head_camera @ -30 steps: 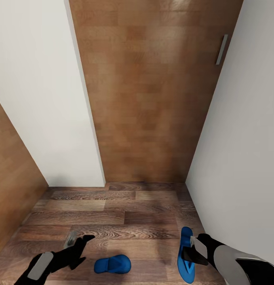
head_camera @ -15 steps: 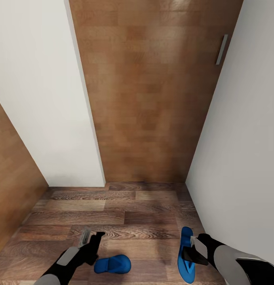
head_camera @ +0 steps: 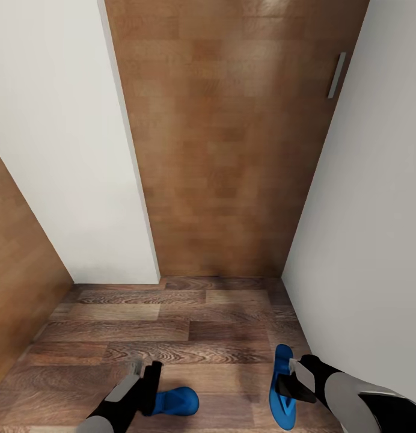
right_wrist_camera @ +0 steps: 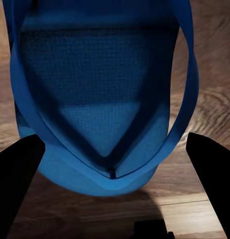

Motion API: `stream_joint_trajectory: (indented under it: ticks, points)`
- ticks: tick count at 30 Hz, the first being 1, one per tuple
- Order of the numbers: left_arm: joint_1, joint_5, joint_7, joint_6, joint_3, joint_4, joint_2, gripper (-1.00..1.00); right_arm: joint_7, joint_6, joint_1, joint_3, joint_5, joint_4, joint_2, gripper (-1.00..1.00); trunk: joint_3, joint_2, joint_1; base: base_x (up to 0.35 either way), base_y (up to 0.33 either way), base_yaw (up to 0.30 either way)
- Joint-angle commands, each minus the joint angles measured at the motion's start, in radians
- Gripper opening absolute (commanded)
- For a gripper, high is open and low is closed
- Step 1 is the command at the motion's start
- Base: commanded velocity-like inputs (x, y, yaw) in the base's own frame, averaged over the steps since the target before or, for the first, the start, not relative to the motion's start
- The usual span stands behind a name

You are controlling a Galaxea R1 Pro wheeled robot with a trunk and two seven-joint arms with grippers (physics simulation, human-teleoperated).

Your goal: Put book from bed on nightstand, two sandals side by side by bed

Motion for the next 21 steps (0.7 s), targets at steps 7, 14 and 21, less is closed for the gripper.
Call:
stream_joint_trajectory:
  ticks: [7, 14, 21]
  points:
    - [0.0, 0.043, 0.03, -0.021, 0.005, -0.004, -0.026, 1.0, 0.0, 0.001, -0.001, -0.022, -0.002, 0.001, 0.0, -1.0, -0.001, 0.0, 0.0, 0.0, 0.0, 0.0]
    - [0.0, 0.064, 0.037, -0.033, 0.005, -0.034, -0.039, 1.0, 0.0, 0.0, -0.001, -0.026, -0.002, 0.001, 0.0, -1.0, -0.001, 0.0, 0.0, 0.0, 0.0, 0.0]
    - [-0.001, 0.067, 0.038, -0.04, 0.005, -0.05, -0.051, 1.0, 0.0, -0.001, -0.001, -0.027, -0.002, 0.001, 0.001, -1.0, -0.001, 0.0, 0.0, 0.0, 0.0, 0.0]
